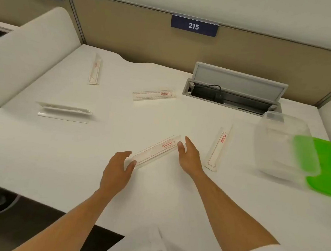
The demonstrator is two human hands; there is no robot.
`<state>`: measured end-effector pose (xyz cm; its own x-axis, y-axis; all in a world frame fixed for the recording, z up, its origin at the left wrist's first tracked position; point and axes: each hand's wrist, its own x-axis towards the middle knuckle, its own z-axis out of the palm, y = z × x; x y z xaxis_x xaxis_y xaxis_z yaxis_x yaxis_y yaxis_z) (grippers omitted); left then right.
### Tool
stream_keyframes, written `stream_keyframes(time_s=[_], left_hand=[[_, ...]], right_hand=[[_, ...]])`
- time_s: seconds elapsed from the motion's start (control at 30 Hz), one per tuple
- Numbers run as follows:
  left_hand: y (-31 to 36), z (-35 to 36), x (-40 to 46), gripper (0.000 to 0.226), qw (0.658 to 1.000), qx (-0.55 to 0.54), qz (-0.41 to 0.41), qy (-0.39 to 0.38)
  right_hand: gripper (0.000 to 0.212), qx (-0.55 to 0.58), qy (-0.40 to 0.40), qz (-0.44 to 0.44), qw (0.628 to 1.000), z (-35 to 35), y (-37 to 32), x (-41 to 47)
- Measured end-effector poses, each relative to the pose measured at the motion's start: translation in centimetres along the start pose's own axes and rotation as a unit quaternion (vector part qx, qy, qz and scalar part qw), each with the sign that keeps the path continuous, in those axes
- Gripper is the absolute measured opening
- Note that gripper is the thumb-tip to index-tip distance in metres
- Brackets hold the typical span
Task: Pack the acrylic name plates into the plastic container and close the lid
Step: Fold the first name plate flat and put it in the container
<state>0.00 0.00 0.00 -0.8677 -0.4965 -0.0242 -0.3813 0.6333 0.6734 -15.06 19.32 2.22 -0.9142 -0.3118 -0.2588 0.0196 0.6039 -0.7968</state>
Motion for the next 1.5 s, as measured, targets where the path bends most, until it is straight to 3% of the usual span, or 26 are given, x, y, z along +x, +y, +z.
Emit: stream_keyframes(time_s=[0.33,0.6,0.83,1.03,1.23,1.3,1.43,1.5], left_hand=[[-0.3,0.1,0.3,0.016,0.992,-0.097,-0.078,0.013],[0.6,0.5,1.2,0.016,0.99,-0.104,-0.075,0.054],[2.7,-0.5,3.4,0.015,0.983,-0.155,-0.043,0.09],[3.8,-1.4,5.8,0.016,0.964,-0.256,-0.053,0.044],[4.6,-1.3,6.8,0.012,0.922,-0.382,-0.06,-0.039],[5.4,-0.9,6.7,0.013,0.912,-0.402,-0.059,-0.065],[7.2,0.3,6.2,0.011,0.89,-0.43,-0.081,-0.129],[8.0,1.0,5.7,0.012,0.88,-0.438,-0.093,-0.161]], right_hand=[[0.027,0.022,-0.011,0.003,1.0,0.1,-0.2,1.0],[0.038,0.147,0.025,0.054,0.987,-0.4,0.1,1.1],[0.03,0.219,0.105,0.022,0.97,-1.7,-0.2,1.2],[0.023,0.276,0.168,-0.006,0.946,-4.1,-1.5,0.9],[0.021,0.358,0.248,-0.027,0.9,-6.5,-2.1,-0.1],[0.034,0.403,0.224,-0.018,0.887,-6.6,-1.9,-0.5],[0.07,0.457,0.1,-0.015,0.884,-5.8,-1.3,-1.8],[0.057,0.436,0.064,-0.038,0.897,-5.1,-1.2,-2.3]])
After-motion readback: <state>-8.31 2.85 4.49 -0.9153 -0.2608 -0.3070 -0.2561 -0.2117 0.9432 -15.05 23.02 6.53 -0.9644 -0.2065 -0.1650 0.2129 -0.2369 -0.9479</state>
